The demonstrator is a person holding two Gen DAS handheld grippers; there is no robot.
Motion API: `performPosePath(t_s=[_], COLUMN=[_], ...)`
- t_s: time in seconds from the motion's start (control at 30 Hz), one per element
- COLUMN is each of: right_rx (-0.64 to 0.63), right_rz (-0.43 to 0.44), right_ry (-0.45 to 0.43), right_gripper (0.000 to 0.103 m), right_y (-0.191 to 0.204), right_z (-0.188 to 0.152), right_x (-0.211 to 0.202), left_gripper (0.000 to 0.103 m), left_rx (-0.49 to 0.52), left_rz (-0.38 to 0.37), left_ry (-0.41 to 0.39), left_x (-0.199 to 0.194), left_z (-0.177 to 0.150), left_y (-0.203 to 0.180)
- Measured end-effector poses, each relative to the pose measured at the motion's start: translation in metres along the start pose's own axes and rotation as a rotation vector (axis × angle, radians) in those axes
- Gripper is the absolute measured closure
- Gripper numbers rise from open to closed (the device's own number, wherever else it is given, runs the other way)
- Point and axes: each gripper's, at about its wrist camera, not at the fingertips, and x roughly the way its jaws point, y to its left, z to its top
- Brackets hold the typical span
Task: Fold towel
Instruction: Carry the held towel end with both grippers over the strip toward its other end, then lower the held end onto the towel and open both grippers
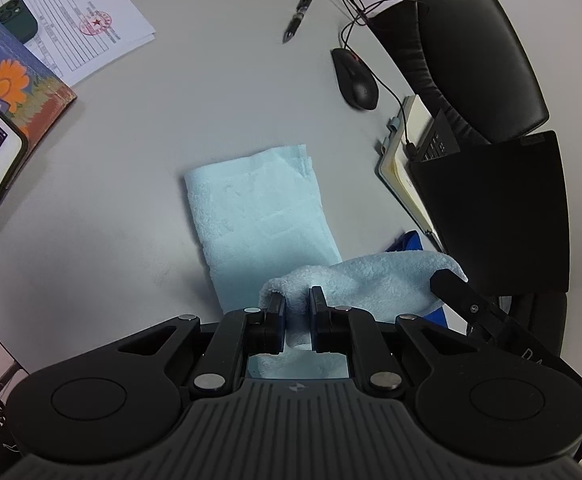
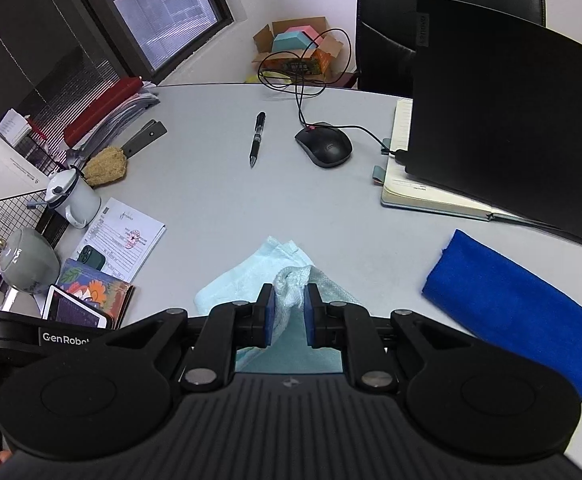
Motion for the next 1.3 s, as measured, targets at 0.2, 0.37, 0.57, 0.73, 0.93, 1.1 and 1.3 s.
performPosePath(t_s=[0.2, 0.37, 0.57, 0.73, 0.93, 1.1, 1.3], right_rx=[-0.010, -0.018, -0.028, -0.033, -0.025, -0.020, -0.028], right_rz=[-0.015, -0.027, -0.041, -0.048, -0.047, -0.045, -0.047], right_ry=[0.034, 0.064, 0.099, 0.123, 0.141, 0.151, 0.134], right_gripper=[0.088, 0.087, 0.087, 0.087, 0.086, 0.079, 0.074], right_y=[0.010, 0.018, 0.027, 0.030, 0.029, 0.029, 0.030], right_z=[0.011, 0.021, 0.033, 0.041, 0.049, 0.055, 0.057], right_x=[0.026, 0.049, 0.076, 0.098, 0.116, 0.129, 0.130], left_gripper=[0.089, 0.087, 0.080, 0.076, 0.069, 0.064, 0.060], left_rx=[-0.053, -0.090, -0.122, -0.125, -0.129, -0.111, -0.062], left_rz=[-0.009, -0.002, 0.014, 0.029, 0.039, 0.061, 0.081], left_ry=[0.049, 0.076, 0.101, 0.097, 0.094, 0.074, 0.049], left_x=[0.011, 0.020, 0.030, 0.034, 0.038, 0.038, 0.035], left_z=[0.016, 0.029, 0.048, 0.061, 0.077, 0.087, 0.093], left_y=[0.016, 0.029, 0.042, 0.049, 0.054, 0.055, 0.048])
